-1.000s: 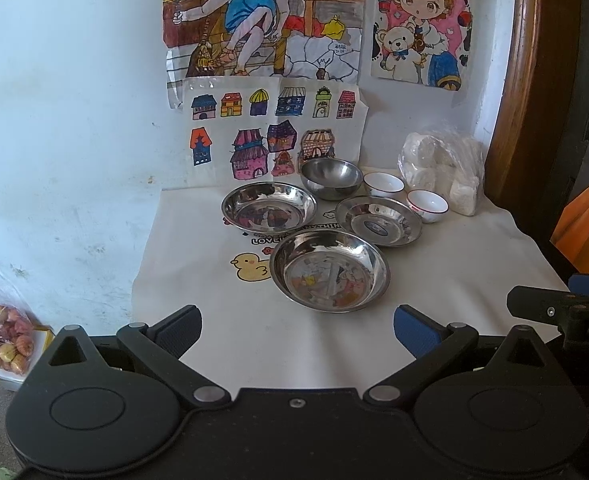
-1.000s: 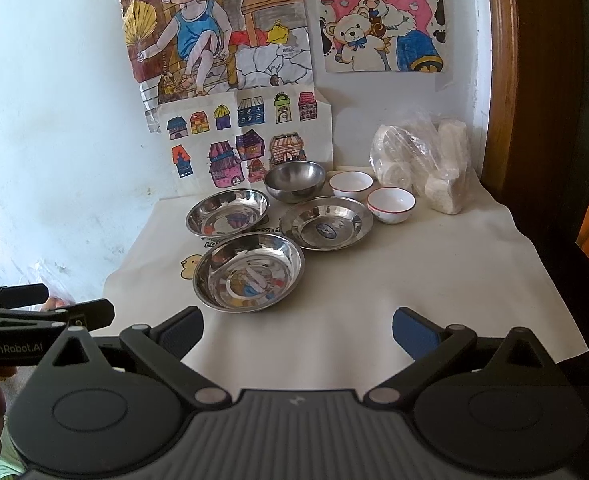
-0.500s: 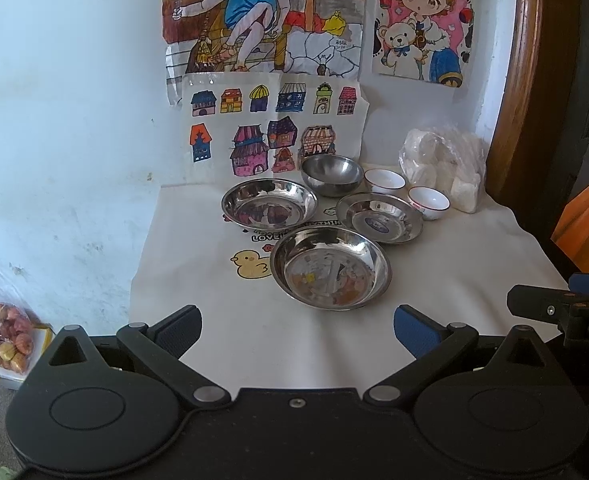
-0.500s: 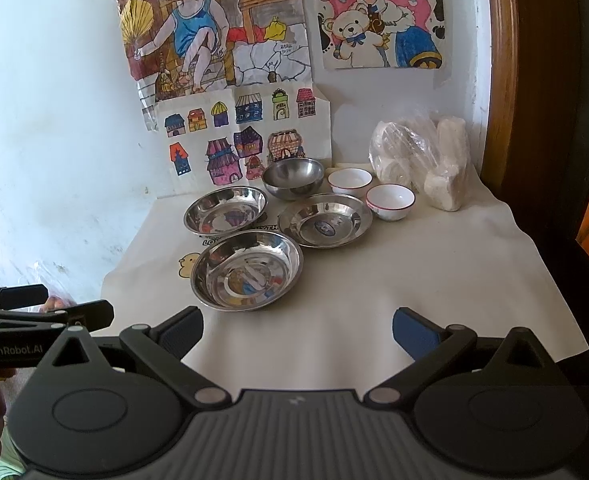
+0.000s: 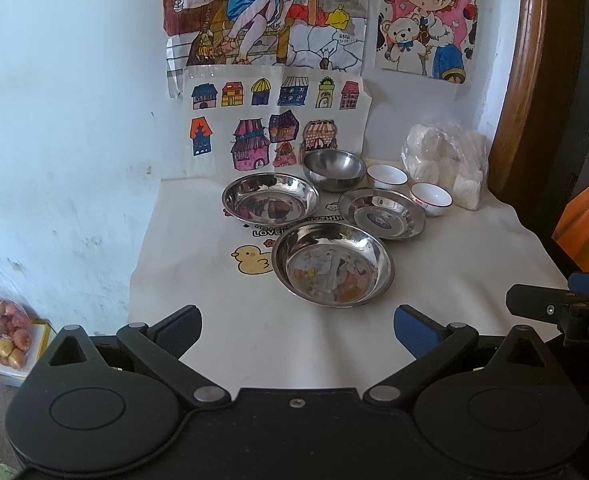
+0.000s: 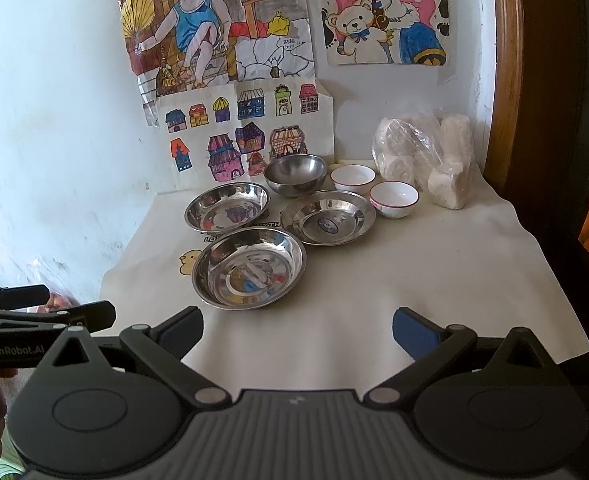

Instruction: Organize plates and bowls

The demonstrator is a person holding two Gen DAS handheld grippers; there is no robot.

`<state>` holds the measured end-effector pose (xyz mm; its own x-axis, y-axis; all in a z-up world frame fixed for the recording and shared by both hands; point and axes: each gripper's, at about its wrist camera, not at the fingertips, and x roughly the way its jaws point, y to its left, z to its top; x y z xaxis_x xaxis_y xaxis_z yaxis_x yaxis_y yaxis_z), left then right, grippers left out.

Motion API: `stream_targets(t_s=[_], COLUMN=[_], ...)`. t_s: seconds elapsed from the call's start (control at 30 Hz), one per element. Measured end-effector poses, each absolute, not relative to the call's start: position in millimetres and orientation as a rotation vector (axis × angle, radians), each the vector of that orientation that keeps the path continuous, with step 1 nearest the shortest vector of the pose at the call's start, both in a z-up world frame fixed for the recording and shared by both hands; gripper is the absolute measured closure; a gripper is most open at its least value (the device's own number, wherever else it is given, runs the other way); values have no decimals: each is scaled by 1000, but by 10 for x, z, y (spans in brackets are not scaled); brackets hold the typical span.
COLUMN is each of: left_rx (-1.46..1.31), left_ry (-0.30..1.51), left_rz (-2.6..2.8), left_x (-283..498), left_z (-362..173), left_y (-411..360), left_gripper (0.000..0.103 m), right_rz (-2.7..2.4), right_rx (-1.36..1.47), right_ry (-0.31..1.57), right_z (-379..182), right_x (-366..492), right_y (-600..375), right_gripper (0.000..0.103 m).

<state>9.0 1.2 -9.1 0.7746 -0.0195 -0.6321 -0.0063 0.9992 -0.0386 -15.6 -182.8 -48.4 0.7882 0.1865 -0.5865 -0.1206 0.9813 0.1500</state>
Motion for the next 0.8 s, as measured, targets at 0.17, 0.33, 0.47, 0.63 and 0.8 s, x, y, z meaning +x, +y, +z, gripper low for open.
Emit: stream_targets(t_s=[0.17, 0.33, 0.47, 0.63, 0.8], left_rx=[-41, -45, -47, -45, -50], left_ry=[694, 708, 722, 743, 786], left_rz=[-9, -9, -13, -12, 5], left_x=[136, 193, 260, 346, 519], left_z=[-103, -131, -162, -210, -308], left_y=[27, 24, 5, -26, -62], left_gripper=[1, 1, 1, 1, 1], right_rz=[166, 166, 163, 163, 173], right_rx=[106, 104, 106, 107, 107], right_ry=[649, 663, 675, 695, 722], right_z=[-513, -549, -569, -609, -691], right_x=[-133, -87, -40, 51, 198], right_y=[-1816, -1807, -1819, -1838, -1893], right_gripper=[0, 0, 0, 0, 0])
